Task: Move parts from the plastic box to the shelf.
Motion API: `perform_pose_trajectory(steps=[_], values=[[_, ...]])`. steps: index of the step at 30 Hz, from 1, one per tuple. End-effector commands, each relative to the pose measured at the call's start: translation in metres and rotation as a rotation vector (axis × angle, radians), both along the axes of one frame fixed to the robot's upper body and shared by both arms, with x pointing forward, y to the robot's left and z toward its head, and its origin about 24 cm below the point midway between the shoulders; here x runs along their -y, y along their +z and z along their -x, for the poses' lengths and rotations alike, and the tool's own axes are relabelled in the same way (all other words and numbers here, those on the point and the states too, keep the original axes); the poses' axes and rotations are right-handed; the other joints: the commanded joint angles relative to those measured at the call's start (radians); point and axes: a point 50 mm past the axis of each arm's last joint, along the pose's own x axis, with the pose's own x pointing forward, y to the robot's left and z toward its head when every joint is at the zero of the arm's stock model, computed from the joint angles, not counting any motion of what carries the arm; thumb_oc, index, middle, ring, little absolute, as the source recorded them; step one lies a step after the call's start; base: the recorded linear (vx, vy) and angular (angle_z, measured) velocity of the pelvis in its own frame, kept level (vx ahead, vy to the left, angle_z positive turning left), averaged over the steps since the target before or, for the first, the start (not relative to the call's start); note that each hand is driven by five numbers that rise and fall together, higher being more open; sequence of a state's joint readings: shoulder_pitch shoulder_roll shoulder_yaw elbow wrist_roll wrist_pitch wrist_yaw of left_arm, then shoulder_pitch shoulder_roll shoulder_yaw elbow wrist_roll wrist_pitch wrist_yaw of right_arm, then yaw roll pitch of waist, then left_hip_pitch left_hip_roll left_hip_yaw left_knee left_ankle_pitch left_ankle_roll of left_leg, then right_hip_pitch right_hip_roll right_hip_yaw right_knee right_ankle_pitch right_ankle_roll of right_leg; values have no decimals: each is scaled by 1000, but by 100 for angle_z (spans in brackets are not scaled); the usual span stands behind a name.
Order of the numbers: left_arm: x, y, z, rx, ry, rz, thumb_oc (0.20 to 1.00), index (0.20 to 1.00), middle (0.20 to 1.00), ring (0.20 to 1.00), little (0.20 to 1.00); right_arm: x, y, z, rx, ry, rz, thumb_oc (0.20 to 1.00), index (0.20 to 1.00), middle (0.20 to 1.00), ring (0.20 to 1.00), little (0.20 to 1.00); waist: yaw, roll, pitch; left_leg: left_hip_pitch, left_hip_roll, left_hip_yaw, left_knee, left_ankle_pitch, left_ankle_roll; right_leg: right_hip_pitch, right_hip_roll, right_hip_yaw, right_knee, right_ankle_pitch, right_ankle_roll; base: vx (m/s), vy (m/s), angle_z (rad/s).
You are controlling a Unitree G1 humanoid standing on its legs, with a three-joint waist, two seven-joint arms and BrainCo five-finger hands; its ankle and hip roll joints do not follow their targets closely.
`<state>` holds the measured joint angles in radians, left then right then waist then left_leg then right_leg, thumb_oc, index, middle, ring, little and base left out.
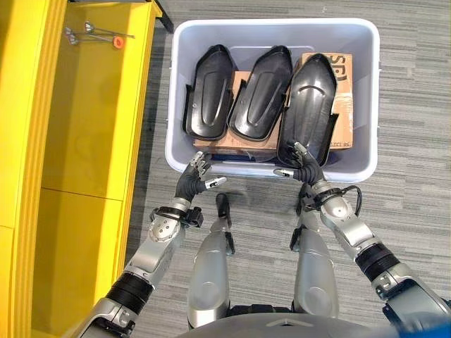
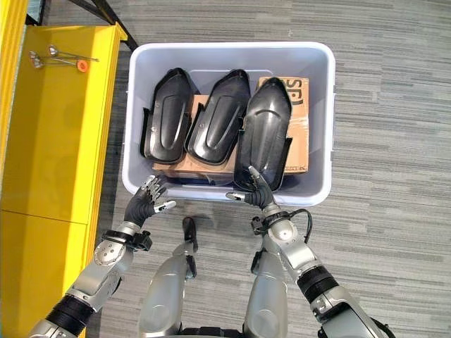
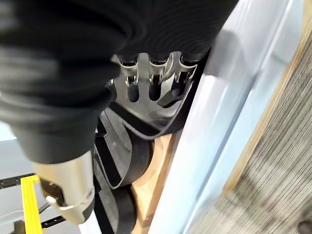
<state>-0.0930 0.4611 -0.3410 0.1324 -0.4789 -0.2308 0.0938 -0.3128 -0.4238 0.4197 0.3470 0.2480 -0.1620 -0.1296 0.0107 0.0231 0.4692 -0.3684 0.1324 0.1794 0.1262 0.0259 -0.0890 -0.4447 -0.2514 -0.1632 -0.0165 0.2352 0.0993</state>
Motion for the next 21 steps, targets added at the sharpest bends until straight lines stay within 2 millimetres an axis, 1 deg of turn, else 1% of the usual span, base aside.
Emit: perform_pose_trajectory(steps=[1,3,5,7,8,9,11,13,15,18,21], values=[[-10,20,12,124,25,-18,1000,1000,1000,1000,1000,8,6,10,56,11,19,1000,1000,1000,1000,1000,-1,4,-46,-76,28,-69,49,4,-2,46,-69,26,177,-164,66,0,0,0],[-12,20,12,127,33,-18,1000,1000,1000,1000,1000,15,12,11,90,-15,27,1000,1000,1000,1000,1000,-4,1,-49,-74,29,-67,47,4,-3,47,-68,26,175,-163,66,0,0,0],[-14,23,11,137,44,-17,1000,1000,1000,1000,1000,20,28,9,162,-43,5,1000,1000,1000,1000,1000,-7,-1,-50,-73,30,-66,46,4,-3,49,-68,26,172,-161,67,0,0,0],[-15,24,12,143,49,-17,1000,1000,1000,1000,1000,24,48,8,255,-66,-22,1000,1000,1000,1000,1000,-11,-3,-49,-73,32,-63,47,3,-3,47,-66,29,172,-160,67,0,0,0],[-16,22,13,135,56,-20,1000,1000,1000,1000,1000,25,71,11,361,-75,-77,1000,1000,1000,1000,1000,-14,-6,-48,-73,33,-59,47,3,-4,45,-65,31,172,-159,68,0,0,0],[-16,21,14,131,57,-19,1000,1000,1000,1000,1000,25,82,14,413,-76,-95,1000,1000,1000,1000,1000,-15,-7,-49,-72,33,-58,47,3,-4,44,-64,33,172,-159,68,0,0,0],[-15,21,14,130,50,-22,1000,1000,1000,1000,1000,24,99,19,496,-76,-142,1000,1000,1000,1000,1000,-18,-8,-49,-72,35,-57,47,2,-4,43,-64,35,173,-160,68,0,0,0],[-15,23,15,134,46,-23,1000,1000,1000,1000,1000,25,111,23,559,-83,-168,1000,1000,1000,1000,1000,-20,-8,-48,-73,35,-56,50,2,-4,42,-64,37,175,-160,67,0,0,0],[-14,23,15,134,45,-19,1000,1000,1000,1000,1000,26,120,27,608,-94,-223,1000,1000,1000,1000,1000,-24,-8,-48,-73,34,-54,52,0,-4,40,-64,39,175,-160,67,0,0,0],[-14,22,15,129,51,-16,1000,1000,1000,1000,1000,25,125,30,637,-114,-273,1000,1000,1000,1000,1000,-27,-10,-48,-73,35,-52,55,-2,-4,38,-63,43,177,-160,68,0,0,0],[-13,22,15,128,51,-12,1000,1000,1000,1000,1000,26,126,27,659,-157,-258,1000,1000,1000,1000,1000,-27,-6,-48,-74,36,-52,59,-4,-4,37,-63,46,179,-161,67,-2,0,-3]])
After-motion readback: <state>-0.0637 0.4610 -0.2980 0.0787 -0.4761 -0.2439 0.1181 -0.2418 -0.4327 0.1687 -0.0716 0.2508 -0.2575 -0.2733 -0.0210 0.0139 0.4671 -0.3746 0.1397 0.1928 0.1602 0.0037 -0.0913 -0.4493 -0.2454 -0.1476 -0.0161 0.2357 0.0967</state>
